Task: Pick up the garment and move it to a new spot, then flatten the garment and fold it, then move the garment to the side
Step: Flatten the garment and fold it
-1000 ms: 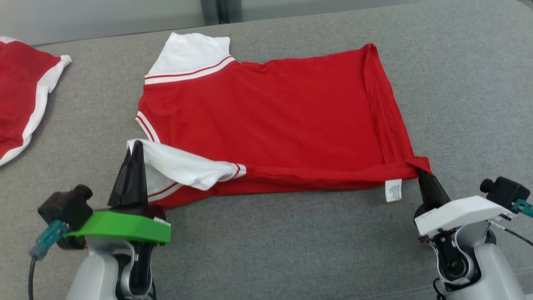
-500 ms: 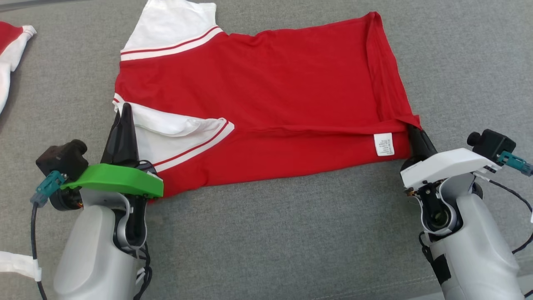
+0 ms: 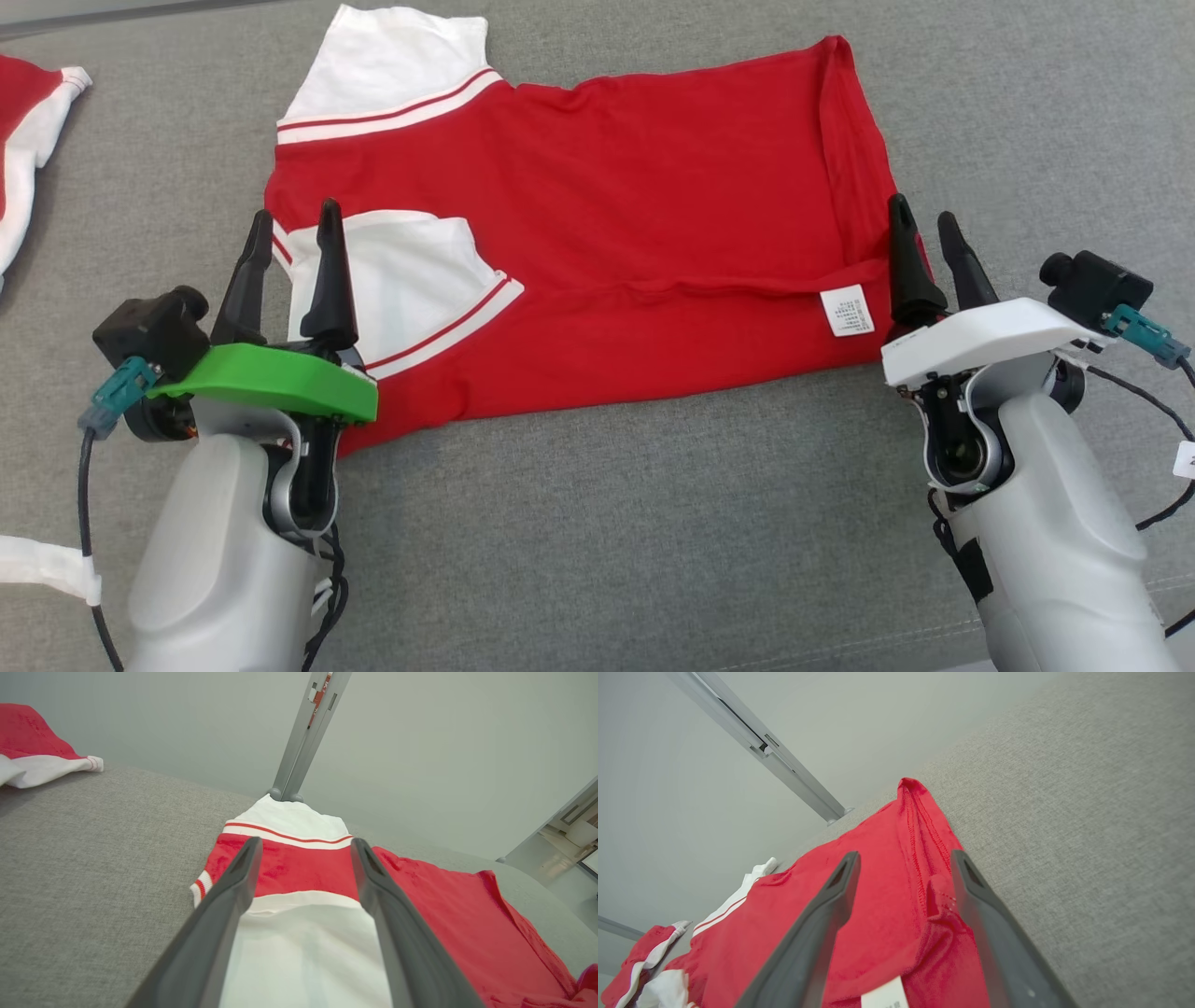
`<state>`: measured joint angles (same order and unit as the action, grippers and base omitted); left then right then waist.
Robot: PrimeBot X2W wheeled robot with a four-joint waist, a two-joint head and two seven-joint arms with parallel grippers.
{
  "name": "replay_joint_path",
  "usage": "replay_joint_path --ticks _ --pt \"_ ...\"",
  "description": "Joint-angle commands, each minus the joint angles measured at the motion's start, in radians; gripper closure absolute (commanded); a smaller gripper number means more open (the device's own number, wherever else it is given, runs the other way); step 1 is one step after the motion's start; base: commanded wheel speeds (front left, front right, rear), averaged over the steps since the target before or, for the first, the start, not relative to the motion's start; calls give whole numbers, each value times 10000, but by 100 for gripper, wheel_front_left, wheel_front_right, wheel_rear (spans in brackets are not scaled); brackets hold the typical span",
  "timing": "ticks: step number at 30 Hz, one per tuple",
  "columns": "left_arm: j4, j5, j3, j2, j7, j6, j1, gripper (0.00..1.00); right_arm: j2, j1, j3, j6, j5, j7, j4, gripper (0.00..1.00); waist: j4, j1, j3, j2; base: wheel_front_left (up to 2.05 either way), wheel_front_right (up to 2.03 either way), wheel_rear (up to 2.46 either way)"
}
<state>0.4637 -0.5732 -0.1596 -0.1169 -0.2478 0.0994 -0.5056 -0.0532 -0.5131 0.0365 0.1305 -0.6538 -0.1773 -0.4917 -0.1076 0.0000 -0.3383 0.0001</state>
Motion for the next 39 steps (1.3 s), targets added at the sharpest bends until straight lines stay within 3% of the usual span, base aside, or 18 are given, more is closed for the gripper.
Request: replay_joint_path --ticks 1,5,11,17,30,33,35,36,37,38,39 --pt "-188 -126 3 -145 -68 67 260 0 -115 -8 -39 4 276 -175 90 0 74 0 140 -1 0 0 0" --pt "-898 -283 68 -325 38 112 852 0 -270 299 -220 4 1150 -483 321 0 209 0 409 -1 0 0 0" --pt "-2278 -524 258 -679 758 -402 2427 0 -228 1097 -681 3 2527 -660 916 0 407 0 858 -1 0 0 0" --pt "-3258 -863 142 -832 1905 -846 3916 0 -86 2012 -738 3 3122 -431 1441 0 465 0 1234 -1 0 0 0" --pt "-2385 -1612 233 -592 3402 -1675 4137 0 20 2482 -564 3 3285 -51 1923 0 -96 0 1079 -1 0 0 0" --pt "-2106 -1892 407 -494 3318 -1583 3996 0 21 2499 -600 4 3207 -85 1939 0 -231 0 946 -1 0 0 0" --pt "-2024 -2057 518 -464 3221 -1505 3909 49 23 2550 -641 4 3192 -111 1912 0 -279 0 882 -1 0 0 0" --pt "-1989 -2082 535 -455 3188 -1480 3882 56 24 2564 -660 3 3192 -115 1892 0 -292 0 861 -1 0 0 0" --pt "-1956 -2104 529 -443 3173 -1433 3851 71 24 2565 -674 3 3191 -121 1861 0 -303 0 837 -1 0 0 0" --pt "-1940 -2124 482 -443 3200 -1354 3814 100 23 2559 -689 3 3176 -106 1822 0 -308 0 819 -1 0 0 0" --pt "-1936 -2105 444 -445 3227 -1315 3801 100 23 2558 -697 3 3166 -53 1765 0 -305 0 810 -1 0 0 0"
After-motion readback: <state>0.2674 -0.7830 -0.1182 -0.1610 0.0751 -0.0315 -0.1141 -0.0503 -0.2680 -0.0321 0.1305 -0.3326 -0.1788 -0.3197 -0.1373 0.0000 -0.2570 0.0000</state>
